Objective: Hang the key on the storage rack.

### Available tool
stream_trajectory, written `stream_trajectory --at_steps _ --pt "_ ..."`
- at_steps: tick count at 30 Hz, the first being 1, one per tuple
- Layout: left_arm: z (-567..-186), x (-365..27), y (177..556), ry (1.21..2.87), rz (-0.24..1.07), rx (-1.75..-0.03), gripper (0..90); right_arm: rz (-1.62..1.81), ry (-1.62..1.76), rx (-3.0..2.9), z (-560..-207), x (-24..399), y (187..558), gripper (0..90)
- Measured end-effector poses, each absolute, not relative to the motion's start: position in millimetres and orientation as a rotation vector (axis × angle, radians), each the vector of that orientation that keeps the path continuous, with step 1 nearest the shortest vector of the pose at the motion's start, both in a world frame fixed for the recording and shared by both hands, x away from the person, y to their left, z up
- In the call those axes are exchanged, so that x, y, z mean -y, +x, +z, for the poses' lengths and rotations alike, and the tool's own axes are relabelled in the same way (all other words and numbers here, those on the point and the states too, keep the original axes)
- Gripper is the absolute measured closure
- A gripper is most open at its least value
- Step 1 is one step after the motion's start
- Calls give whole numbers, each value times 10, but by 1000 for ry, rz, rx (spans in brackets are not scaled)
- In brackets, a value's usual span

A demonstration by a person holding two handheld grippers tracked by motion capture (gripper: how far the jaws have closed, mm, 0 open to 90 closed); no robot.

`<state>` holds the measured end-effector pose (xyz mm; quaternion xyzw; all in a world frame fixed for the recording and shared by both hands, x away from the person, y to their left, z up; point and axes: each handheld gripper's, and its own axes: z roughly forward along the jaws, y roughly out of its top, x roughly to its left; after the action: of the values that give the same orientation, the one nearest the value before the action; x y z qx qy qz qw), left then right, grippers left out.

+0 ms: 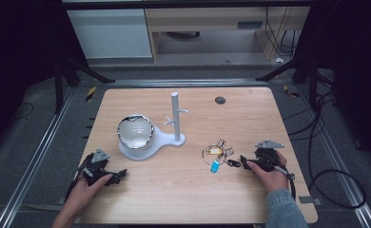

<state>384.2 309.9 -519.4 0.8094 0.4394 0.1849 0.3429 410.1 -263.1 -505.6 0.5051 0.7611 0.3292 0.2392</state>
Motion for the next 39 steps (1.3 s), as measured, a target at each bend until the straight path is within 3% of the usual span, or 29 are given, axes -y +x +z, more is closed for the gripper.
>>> stream_trajectory --at_steps 10,19,39 --pt "-5195 -3094 3843 2100 483 -1146 0 889 1393 -2088 -5046 2626 4090 171" --pt "-5197 -3089 3841 2094 485 -1153 0 851 1397 -2179 -4914 2611 4046 355" --pt "-5196 -3085 3836 2093 488 -1160 0 561 1073 -2564 -4510 2343 4337 569"
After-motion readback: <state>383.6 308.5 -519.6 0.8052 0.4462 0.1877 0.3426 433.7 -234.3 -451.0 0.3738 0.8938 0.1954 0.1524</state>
